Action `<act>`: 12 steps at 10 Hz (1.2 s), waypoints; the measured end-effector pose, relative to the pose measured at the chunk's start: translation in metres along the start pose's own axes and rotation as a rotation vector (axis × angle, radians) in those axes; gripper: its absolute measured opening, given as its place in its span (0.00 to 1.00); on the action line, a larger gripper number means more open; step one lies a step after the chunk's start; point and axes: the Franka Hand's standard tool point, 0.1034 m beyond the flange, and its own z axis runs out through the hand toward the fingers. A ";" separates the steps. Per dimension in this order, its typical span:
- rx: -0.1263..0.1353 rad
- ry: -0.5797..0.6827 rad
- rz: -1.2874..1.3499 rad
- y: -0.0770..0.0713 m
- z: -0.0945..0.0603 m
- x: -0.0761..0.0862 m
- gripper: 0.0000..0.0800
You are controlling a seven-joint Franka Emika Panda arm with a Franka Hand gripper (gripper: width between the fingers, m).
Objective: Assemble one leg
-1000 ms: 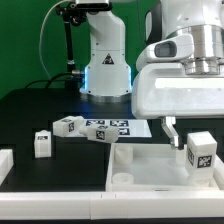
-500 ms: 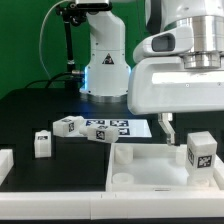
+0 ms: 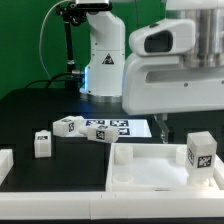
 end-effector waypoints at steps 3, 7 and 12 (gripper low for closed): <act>0.000 0.017 0.017 -0.006 0.012 -0.004 0.81; -0.001 0.031 0.056 -0.004 0.015 -0.003 0.53; 0.005 0.031 0.364 -0.005 0.015 -0.004 0.36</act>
Offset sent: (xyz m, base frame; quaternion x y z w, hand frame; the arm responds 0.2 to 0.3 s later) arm -0.0148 0.0025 -0.0188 0.0221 0.0618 0.0262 0.9975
